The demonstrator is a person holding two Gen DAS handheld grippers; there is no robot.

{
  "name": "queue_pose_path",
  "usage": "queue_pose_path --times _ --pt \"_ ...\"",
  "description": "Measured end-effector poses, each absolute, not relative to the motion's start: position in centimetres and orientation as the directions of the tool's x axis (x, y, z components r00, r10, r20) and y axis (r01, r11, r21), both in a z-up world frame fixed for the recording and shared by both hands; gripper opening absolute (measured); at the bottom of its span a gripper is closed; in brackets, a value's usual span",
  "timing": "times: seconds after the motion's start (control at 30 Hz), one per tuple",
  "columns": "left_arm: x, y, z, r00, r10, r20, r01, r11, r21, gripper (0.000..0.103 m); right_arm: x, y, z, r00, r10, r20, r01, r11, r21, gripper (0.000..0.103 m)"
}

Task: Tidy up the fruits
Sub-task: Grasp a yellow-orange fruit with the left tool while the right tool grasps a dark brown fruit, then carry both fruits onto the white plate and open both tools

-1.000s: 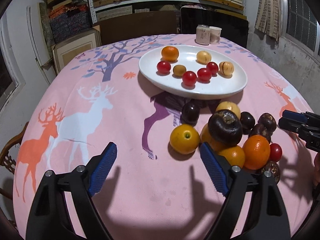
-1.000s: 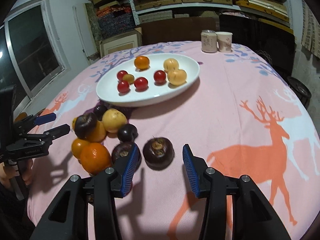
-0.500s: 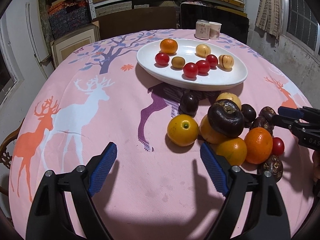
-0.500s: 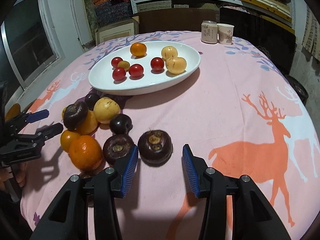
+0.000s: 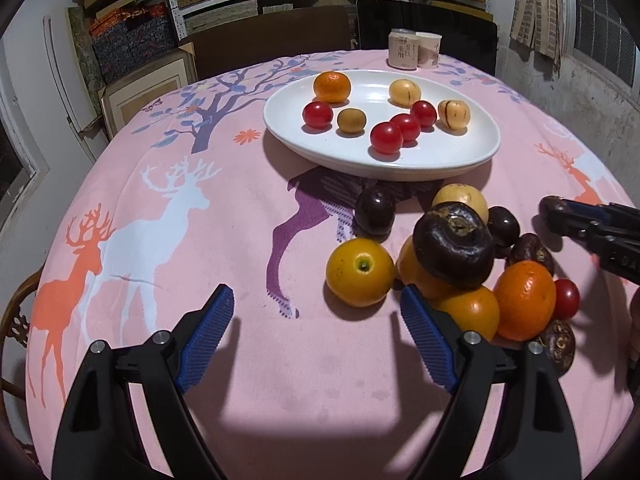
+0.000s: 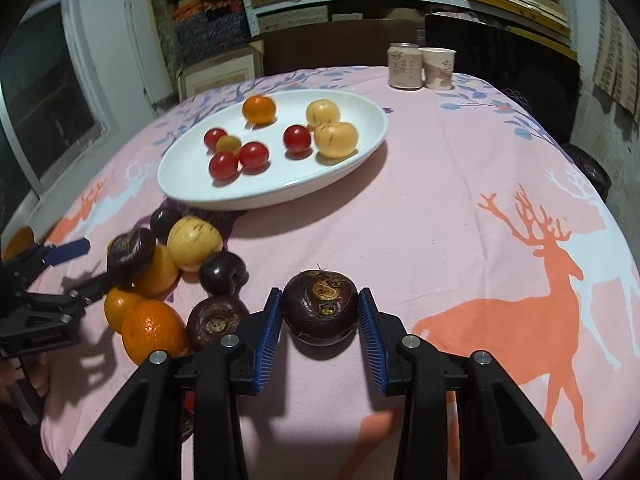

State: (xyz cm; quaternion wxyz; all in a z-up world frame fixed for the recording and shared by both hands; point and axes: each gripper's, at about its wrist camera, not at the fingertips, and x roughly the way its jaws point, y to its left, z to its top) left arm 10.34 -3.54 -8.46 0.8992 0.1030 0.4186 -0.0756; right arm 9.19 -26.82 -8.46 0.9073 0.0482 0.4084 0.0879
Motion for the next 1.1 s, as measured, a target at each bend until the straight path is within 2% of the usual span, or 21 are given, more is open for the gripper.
queue_pose_path --times 0.1,0.13,0.2,0.27,0.3,0.43,0.83,1.1 --pt "11.2 -4.0 -8.5 0.644 -0.037 -0.764 0.216 0.967 0.135 0.082 9.1 -26.8 -8.5 0.653 0.205 -0.729 -0.125 0.979 0.163 0.039" --pt "11.4 -4.1 -8.5 0.648 -0.037 -0.760 0.215 0.967 0.136 0.079 9.1 -26.7 -8.5 0.653 0.206 -0.729 -0.131 0.978 0.160 0.039" --pt "11.8 -4.4 -8.7 0.633 -0.061 -0.772 0.237 0.964 0.118 0.056 9.2 -26.7 -8.6 0.649 0.211 -0.731 -0.134 0.977 0.163 0.039" --pt "11.9 -4.7 -9.2 0.613 -0.092 -0.785 0.264 0.960 0.094 0.040 9.3 -27.1 -8.7 0.646 0.221 -0.731 -0.124 0.975 0.185 0.039" --pt "11.8 -4.8 -9.2 0.616 -0.092 -0.782 0.267 0.959 0.097 0.038 9.4 -27.4 -8.8 0.643 0.229 -0.730 -0.117 0.972 0.202 0.039" --pt "11.6 -4.8 -9.4 0.622 -0.095 -0.777 0.271 0.958 0.100 0.037 9.7 -28.5 -9.1 0.634 0.255 -0.730 -0.091 0.962 0.257 0.039" --pt "10.9 -3.7 -8.4 0.653 -0.108 -0.750 0.235 0.970 0.064 0.037 9.0 -28.1 -8.3 0.667 0.258 -0.700 -0.113 0.963 0.246 0.039" --pt "10.1 -2.5 -4.6 0.701 -0.149 -0.698 0.233 0.972 0.027 0.037 8.7 -27.8 -5.7 0.682 0.309 -0.663 -0.172 0.949 0.265 0.039"
